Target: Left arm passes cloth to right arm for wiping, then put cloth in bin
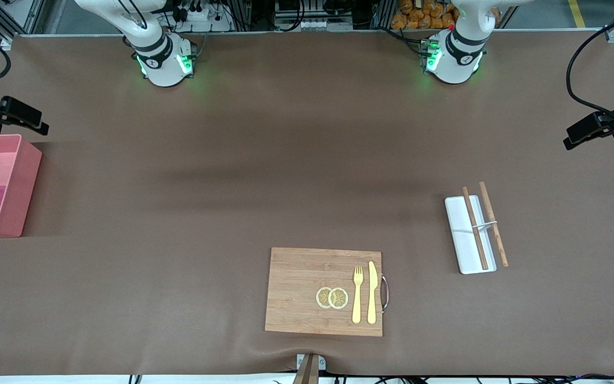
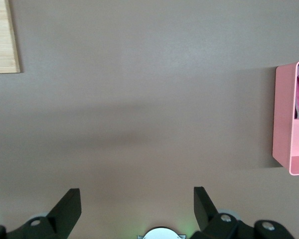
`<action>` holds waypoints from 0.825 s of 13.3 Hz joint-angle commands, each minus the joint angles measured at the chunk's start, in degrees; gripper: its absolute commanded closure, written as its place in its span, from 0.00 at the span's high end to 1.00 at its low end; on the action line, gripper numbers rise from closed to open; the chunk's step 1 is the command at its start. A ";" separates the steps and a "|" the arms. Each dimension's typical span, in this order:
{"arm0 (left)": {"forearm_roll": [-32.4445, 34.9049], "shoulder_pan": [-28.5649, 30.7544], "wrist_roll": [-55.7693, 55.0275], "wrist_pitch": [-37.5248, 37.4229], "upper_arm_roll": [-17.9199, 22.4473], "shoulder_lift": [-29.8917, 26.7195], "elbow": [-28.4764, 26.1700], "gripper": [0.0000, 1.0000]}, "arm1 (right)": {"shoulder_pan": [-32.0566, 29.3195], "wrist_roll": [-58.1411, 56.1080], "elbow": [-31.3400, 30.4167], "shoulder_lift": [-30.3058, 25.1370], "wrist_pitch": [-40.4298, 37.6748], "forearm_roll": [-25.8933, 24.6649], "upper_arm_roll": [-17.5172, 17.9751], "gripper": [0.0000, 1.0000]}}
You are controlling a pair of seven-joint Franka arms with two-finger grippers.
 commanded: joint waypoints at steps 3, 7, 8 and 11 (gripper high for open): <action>0.22 -0.10 0.46 0.34 -0.62 -1.73 -0.98 1.00 | -1.82 4.59 -1.34 -2.71 -0.33 0.91 2.16 1.00; 0.22 -0.28 0.47 0.17 -0.80 -1.47 -0.55 1.00 | -2.35 3.01 -1.34 -2.45 -0.51 0.56 1.72 1.00; 0.14 -0.28 0.47 0.08 -0.89 -1.47 -0.28 1.00 | -2.35 2.74 -1.34 -2.53 -0.51 0.47 1.72 1.00; -0.13 -0.28 0.38 -1.06 -1.50 -1.03 0.59 1.00 | -2.96 2.74 -1.51 -2.45 -0.51 0.47 1.72 1.00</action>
